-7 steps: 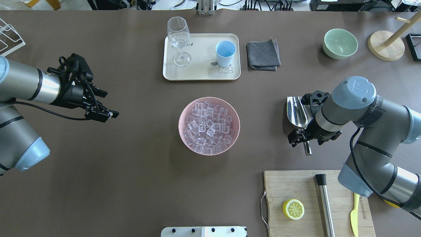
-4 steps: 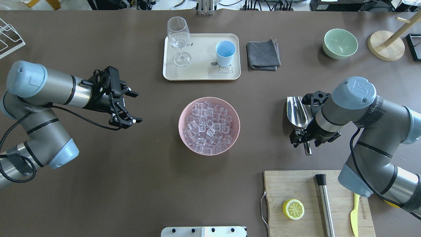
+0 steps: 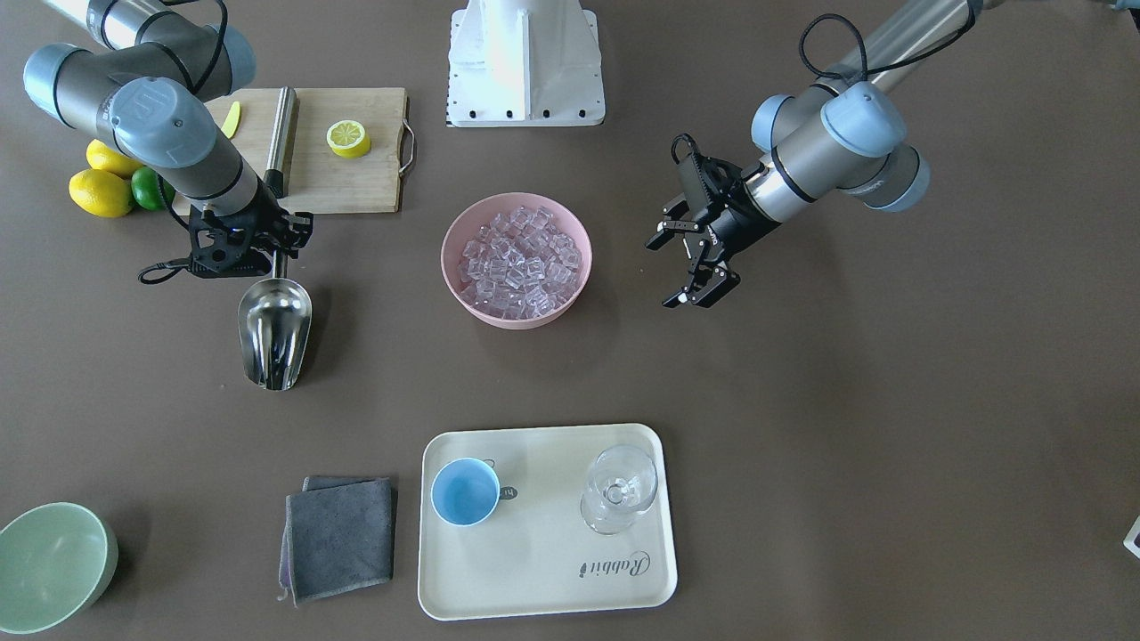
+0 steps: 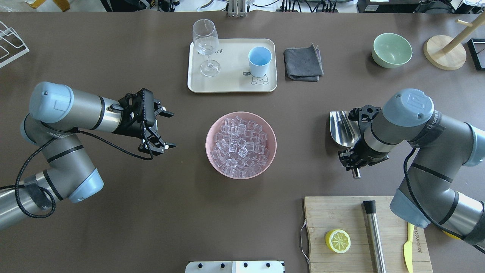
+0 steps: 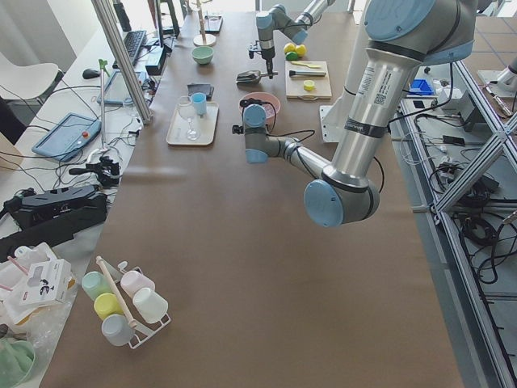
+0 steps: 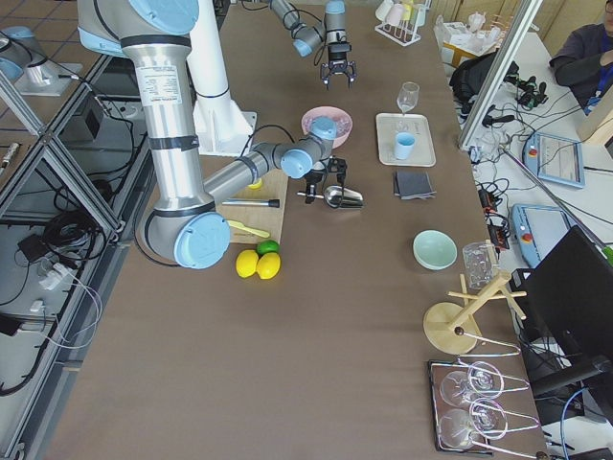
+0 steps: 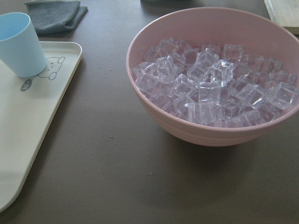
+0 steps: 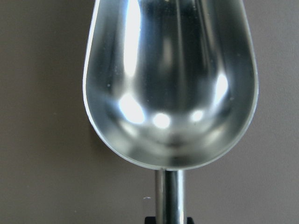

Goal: Put ice in cup with scoop
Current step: 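Lower the right gripper onto the metal scoop while the left arm nears the bowl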

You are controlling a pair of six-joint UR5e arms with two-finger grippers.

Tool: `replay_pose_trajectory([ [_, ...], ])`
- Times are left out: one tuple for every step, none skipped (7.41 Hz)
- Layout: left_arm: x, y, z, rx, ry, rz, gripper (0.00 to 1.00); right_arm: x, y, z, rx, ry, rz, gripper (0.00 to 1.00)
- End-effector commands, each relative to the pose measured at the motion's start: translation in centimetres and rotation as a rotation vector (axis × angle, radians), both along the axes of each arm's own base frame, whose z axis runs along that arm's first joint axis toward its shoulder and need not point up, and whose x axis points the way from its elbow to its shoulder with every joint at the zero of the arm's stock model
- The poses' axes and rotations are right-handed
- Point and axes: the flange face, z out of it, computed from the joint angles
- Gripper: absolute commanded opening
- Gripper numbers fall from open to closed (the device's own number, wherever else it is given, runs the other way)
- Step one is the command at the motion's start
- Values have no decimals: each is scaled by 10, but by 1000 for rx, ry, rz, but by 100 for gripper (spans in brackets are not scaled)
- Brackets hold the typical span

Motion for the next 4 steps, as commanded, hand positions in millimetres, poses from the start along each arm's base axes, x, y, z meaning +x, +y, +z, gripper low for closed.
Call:
replay_pose_trajectory([
  [37,10,-8,16,3,-11,99,1,1,-2,2,-4,-1,0],
  [52,12,-11,16,1,-9,99,2,2,-5,6,-7,-2,0],
  [53,11,-10,12,-3,-10,99,7,5,-15,21,-18,-8,0],
  [54,9,-7,7,-7,-11,99,23,13,-27,51,-42,-13,0],
])
